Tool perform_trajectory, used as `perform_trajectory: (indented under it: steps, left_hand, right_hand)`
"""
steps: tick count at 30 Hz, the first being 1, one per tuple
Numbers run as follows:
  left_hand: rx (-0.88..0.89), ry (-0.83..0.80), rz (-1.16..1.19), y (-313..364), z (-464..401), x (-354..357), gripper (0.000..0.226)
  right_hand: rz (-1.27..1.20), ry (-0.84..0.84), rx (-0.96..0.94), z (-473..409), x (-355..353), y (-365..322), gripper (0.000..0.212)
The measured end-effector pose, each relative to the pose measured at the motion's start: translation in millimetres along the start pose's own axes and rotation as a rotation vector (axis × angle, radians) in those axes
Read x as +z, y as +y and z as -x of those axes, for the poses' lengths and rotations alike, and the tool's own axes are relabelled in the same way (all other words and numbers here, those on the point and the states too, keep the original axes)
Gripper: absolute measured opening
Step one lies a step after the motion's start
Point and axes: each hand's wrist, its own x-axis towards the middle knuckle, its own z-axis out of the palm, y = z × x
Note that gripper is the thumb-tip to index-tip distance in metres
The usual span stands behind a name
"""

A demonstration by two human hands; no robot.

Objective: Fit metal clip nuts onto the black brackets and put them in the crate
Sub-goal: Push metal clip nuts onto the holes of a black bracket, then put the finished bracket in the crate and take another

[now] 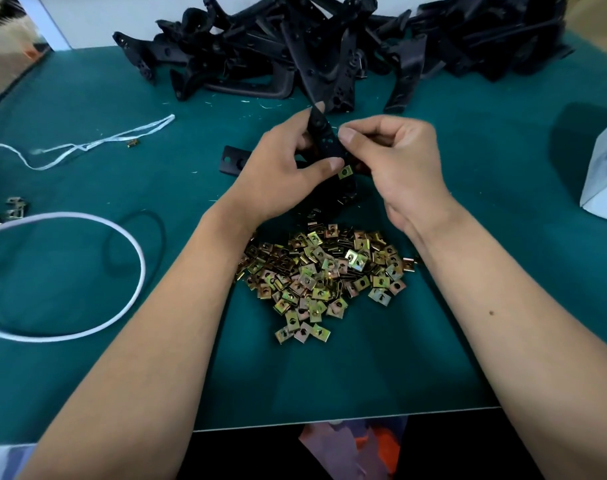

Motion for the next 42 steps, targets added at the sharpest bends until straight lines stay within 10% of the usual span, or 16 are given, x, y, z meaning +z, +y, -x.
perform_trajectory:
  steps: [42]
  left_hand:
    - [0.022, -0.082, -0.016, 12.7, 0.7, -1.2, 0.072]
  right_hand:
    - [0.131, -0.201, -0.076, -3.8, -1.9, -12.9, 0.025]
